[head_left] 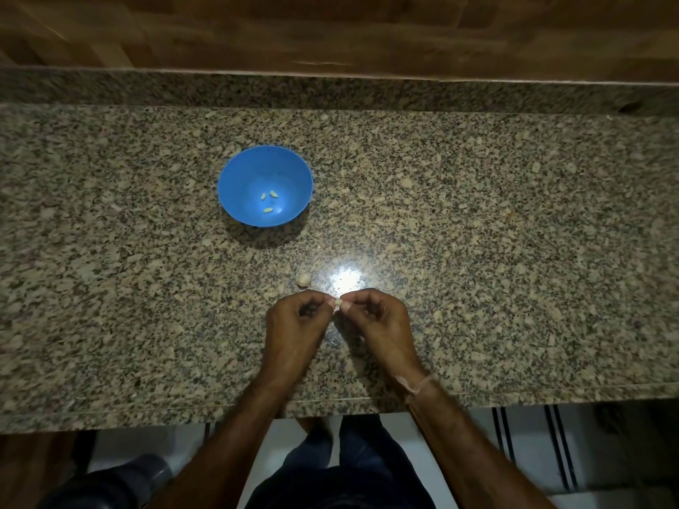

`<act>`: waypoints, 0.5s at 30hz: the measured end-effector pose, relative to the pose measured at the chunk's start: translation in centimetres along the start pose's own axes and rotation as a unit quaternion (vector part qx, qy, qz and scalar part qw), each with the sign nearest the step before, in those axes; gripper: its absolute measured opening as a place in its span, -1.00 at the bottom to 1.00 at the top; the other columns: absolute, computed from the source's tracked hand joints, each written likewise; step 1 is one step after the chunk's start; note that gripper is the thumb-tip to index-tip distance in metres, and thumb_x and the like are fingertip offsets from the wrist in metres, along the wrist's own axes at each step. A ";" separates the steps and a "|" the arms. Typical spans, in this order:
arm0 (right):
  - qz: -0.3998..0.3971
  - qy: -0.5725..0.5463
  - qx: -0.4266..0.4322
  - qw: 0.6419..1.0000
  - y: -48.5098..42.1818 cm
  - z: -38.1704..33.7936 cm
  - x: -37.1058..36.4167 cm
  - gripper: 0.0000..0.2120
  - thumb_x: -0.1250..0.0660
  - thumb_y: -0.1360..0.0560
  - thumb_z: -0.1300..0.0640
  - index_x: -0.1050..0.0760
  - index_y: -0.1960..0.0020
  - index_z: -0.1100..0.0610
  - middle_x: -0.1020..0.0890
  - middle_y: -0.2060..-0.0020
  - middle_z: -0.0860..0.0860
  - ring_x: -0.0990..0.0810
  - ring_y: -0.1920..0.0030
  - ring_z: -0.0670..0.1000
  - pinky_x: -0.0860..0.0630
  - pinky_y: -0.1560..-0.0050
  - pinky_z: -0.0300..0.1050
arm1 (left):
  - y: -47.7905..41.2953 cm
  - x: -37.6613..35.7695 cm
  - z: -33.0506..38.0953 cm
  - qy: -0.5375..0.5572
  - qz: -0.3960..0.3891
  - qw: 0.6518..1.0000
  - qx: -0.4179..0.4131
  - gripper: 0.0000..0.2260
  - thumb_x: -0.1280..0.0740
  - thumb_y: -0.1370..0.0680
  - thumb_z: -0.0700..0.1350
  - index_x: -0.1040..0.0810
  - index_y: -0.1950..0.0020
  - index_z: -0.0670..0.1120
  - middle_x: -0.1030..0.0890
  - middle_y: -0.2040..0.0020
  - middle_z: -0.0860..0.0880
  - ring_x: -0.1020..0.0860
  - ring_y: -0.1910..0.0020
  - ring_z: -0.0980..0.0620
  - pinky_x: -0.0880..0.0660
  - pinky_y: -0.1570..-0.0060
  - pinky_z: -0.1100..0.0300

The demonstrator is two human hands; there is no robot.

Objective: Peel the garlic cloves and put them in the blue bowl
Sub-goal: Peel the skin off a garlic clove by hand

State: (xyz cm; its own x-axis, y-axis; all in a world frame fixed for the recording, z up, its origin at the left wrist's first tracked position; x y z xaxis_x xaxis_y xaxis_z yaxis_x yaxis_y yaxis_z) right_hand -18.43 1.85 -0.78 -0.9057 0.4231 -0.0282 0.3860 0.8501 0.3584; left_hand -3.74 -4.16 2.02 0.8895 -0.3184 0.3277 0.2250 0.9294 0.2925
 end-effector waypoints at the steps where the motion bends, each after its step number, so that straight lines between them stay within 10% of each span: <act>1: 0.002 0.016 0.013 1.000 0.0 -0.2 0.0 -0.94 -0.48 -0.58 0.25 -0.71 -0.04 0.16 -0.77 0.10 0.10 -0.74 0.01 0.21 -0.69 -0.10 0.16 | 0.0 0.1 0.1 -0.004 0.000 1.000 -0.005 -0.89 -0.47 -0.58 -0.15 -0.74 0.08 0.04 -0.73 0.20 0.10 -0.69 0.18 0.13 -0.61 0.17 0.22; 8: 0.012 0.053 0.065 0.996 0.3 -0.6 -0.3 -0.93 -0.48 -0.58 0.29 -0.72 -0.03 0.18 -0.77 0.11 0.04 -0.75 0.04 0.06 -0.67 -0.01 -0.12 | -0.2 0.3 0.3 -0.017 -0.002 1.000 -0.011 -0.89 -0.49 -0.55 -0.16 -0.74 0.10 0.05 -0.73 0.23 0.14 -0.68 0.21 0.21 -0.52 0.21 0.39; 15: 0.021 0.058 0.068 0.996 0.2 -0.4 -0.4 -0.92 -0.48 -0.57 0.28 -0.73 -0.02 0.16 -0.78 0.10 0.04 -0.76 0.02 0.08 -0.70 -0.07 0.08 | -0.1 0.5 0.2 0.032 -0.028 0.999 0.005 -0.88 -0.48 -0.57 -0.18 -0.75 0.10 0.02 -0.74 0.23 0.06 -0.70 0.22 0.09 -0.57 0.23 0.29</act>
State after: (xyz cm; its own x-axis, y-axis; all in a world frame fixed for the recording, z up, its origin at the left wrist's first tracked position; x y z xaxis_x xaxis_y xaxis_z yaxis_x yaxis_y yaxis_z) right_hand -18.00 1.72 -0.35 -0.8997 0.4261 0.0945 0.4362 0.8708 0.2266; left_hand -3.45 -4.44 2.33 0.8994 -0.3567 0.2526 0.2712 0.9087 0.3172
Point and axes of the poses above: each hand's wrist, its own y-axis away from the middle knuckle, its own x-axis out of the back of the hand, z = x × y, the point moved 2 cm from there along -y, towards the middle knuckle
